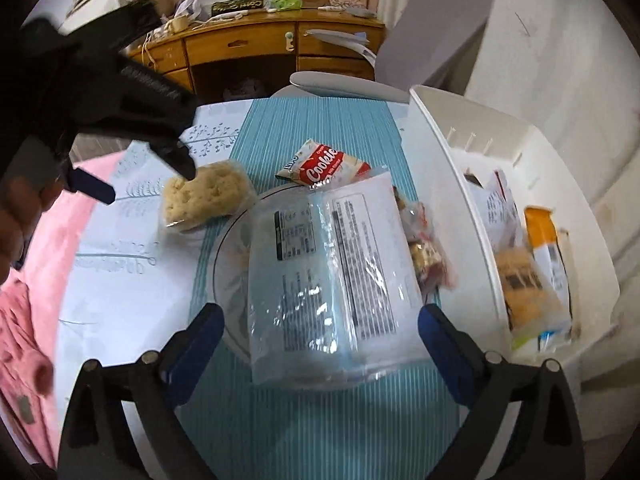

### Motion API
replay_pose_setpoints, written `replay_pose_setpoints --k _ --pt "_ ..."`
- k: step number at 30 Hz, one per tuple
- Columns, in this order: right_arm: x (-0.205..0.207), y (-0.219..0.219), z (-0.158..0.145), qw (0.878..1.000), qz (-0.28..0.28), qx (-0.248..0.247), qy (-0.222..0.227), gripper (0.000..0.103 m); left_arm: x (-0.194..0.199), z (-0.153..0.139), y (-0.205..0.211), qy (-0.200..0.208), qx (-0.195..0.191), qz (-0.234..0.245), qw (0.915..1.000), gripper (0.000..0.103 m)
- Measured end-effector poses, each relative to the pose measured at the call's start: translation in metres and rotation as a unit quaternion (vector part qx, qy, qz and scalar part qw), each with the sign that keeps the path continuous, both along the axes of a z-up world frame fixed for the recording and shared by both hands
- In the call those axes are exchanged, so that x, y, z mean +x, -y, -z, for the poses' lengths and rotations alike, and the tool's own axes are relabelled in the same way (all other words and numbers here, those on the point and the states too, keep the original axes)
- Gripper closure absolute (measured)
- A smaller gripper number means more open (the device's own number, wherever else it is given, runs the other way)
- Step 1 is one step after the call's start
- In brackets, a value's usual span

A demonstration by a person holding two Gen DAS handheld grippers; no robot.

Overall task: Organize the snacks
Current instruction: 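Grasp the puffed rice cake bag with left tool while right tool grasps the blue-white bag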

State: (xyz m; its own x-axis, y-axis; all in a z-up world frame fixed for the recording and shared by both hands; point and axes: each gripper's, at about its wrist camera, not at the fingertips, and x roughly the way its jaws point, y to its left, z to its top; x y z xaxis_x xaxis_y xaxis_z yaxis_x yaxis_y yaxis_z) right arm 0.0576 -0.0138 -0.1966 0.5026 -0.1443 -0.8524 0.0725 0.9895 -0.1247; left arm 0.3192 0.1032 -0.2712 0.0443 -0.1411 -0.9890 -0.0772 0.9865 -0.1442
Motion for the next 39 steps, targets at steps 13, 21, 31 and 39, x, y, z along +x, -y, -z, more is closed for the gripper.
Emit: replay_pose_setpoints --k 13,21,31,39 --pt "0.026 -0.001 0.042 0.998 -0.017 -0.045 -0.037 0.004 0.023 0.043 0.026 -0.010 -0.001 -0.012 0.9999 0.010" --pt "0.034 0.002 0.054 0.998 -0.022 -0.038 -0.045 0.000 0.033 0.056 0.028 -0.002 0.008 -0.020 0.9998 0.004" --pt "0.040 0.000 0.065 0.997 -0.024 -0.031 -0.063 0.002 0.033 0.067 0.022 0.006 -0.005 -0.031 0.9995 0.003" --pt "0.040 0.005 0.061 0.997 -0.030 -0.010 -0.071 0.010 0.024 0.063 0.009 0.017 -0.010 -0.025 0.9995 0.016"
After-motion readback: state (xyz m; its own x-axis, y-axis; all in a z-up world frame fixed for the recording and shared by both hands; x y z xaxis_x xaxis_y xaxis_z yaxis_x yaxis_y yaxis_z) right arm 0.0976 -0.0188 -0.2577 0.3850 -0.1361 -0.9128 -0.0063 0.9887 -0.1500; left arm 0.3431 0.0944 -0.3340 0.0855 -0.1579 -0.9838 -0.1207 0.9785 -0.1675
